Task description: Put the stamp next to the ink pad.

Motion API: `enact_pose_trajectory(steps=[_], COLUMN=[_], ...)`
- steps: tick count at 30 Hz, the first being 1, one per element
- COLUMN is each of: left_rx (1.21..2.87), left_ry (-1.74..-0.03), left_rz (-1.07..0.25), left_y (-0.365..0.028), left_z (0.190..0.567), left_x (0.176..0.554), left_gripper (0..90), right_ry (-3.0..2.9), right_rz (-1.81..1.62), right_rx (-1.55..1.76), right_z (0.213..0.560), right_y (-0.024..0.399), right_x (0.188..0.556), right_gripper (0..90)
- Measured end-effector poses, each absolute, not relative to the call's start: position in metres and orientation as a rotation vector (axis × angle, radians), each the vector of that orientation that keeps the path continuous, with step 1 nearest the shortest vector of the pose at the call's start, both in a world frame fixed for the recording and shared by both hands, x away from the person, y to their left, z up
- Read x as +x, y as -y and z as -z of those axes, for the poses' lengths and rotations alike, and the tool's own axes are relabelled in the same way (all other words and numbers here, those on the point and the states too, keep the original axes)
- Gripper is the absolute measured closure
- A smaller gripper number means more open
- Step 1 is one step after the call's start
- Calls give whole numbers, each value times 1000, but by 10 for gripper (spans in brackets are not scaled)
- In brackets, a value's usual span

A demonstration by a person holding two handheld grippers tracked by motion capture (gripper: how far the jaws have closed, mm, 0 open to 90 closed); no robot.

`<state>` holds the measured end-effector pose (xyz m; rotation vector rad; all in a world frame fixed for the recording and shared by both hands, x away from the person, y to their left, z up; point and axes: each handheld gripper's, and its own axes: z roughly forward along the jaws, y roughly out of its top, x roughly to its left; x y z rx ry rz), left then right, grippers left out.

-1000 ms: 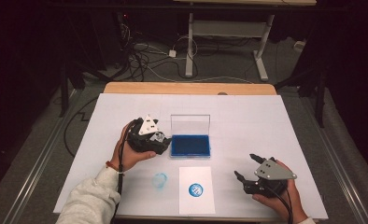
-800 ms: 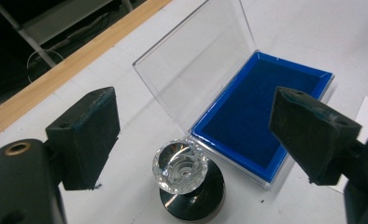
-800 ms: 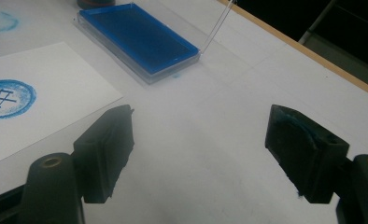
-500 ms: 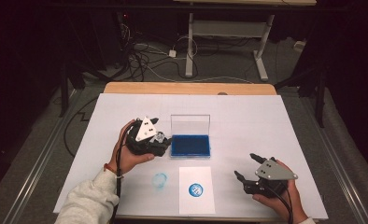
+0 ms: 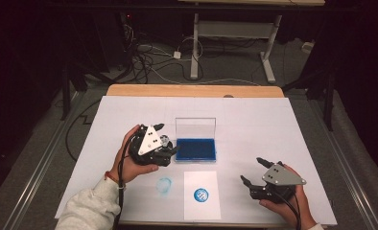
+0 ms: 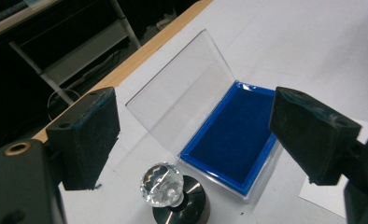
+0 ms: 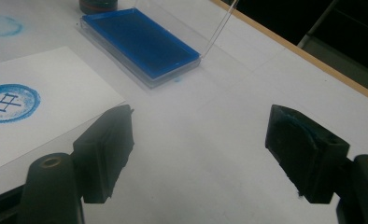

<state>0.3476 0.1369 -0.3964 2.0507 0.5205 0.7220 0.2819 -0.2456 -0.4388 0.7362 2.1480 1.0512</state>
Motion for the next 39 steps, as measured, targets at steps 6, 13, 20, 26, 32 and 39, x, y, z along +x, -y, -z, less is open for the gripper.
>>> enact_pose_trajectory(steps=[6, 13, 20, 26, 32, 39], left_rx=[2044, 2042, 2049, 2047, 2037, 2024], left_ry=[-498, -474, -469, -460, -472, -469], left_rz=[-728, -734, -746, -751, -773, -777], left_y=[-138, -141, -145, -150, -156, -163], left_z=[395, 398, 398, 400, 406, 411], left_x=[339, 328, 320, 312, 306, 299], left_gripper=[162, 162, 162, 162, 162, 162], right_ry=[-2147, -2143, -2138, -2134, -2125, -2116], right_rz=[-1054, -1059, -1063, -1082, -1089, -1095], right_rx=[733, 734, 730, 719, 715, 713], right_z=[438, 438, 437, 436, 435, 434], right_y=[245, 244, 244, 244, 243, 243], right_x=[281, 280, 280, 278, 277, 276], right_gripper=[243, 242, 240, 236, 235, 232])
